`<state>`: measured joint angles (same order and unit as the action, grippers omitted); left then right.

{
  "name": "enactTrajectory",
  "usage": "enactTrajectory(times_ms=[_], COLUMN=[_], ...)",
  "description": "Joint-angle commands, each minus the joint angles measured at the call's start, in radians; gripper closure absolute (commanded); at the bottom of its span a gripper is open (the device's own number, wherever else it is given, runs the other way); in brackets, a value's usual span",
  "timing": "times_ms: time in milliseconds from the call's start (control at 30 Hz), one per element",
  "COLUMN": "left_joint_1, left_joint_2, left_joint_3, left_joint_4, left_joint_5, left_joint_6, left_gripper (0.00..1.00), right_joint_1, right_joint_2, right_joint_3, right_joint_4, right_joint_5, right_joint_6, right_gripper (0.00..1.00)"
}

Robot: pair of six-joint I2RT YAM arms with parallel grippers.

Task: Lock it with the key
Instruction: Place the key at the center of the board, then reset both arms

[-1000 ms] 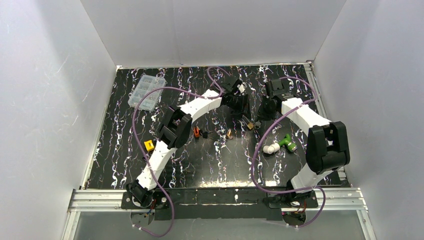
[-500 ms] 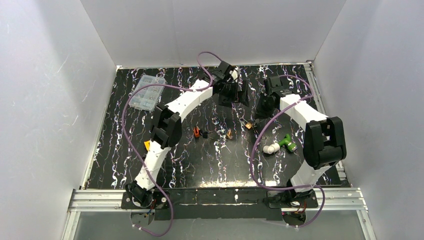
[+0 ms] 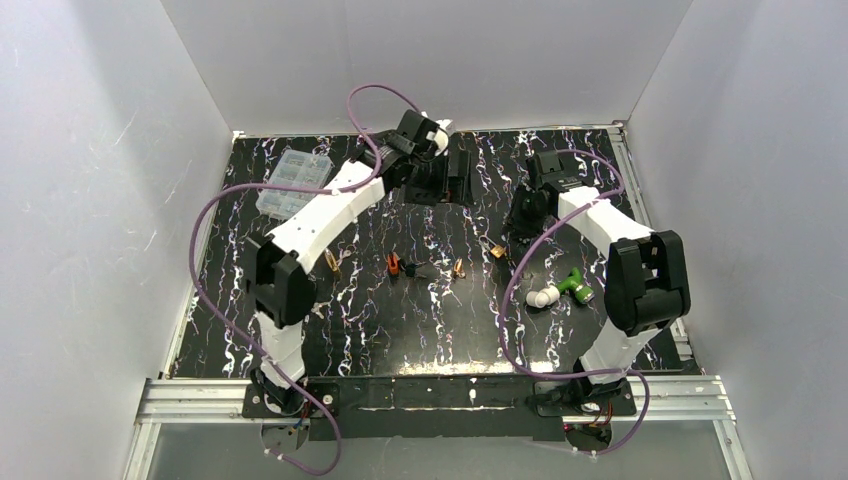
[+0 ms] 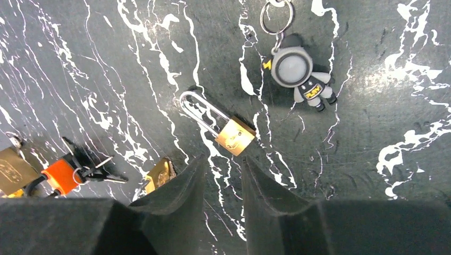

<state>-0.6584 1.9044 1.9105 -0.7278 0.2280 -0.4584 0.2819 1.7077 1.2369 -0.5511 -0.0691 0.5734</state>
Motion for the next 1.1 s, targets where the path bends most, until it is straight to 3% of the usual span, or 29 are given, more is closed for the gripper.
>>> enactTrajectory(times_ms=[0, 200, 600, 1067], left_joint_1=[0.011, 0.021, 0.022, 0.022], left_joint_2=[-0.121, -0.203, -0.361, -0.524], left_joint_3=[-0.067, -0.051, 0.010, -0.112], left_joint_4=[-0.048, -0.116, -0.294, -0.253], left_joint_5=[-0.075, -0.150, -0.440, -0.462], left_joint_6=[0.034, 0.055, 0.114, 0.161], left_gripper=[0.02, 0.02, 0.02, 0.02], right_joint_1=[0.014, 0.023, 0.024, 0.023], right_joint_2=[-0.083, -0.211, -0.553, -0.799], right_joint_3=[0.014, 0.023, -0.006, -0.105], right_joint_4=[0.018, 0.013, 0.115, 0.262], right_joint_5=[-0.034, -0.090, -0.188, -0.206], right_joint_6=[0.001, 0.002, 0.045, 0.054], right_gripper=[0.52, 0.47, 0.43, 0.35])
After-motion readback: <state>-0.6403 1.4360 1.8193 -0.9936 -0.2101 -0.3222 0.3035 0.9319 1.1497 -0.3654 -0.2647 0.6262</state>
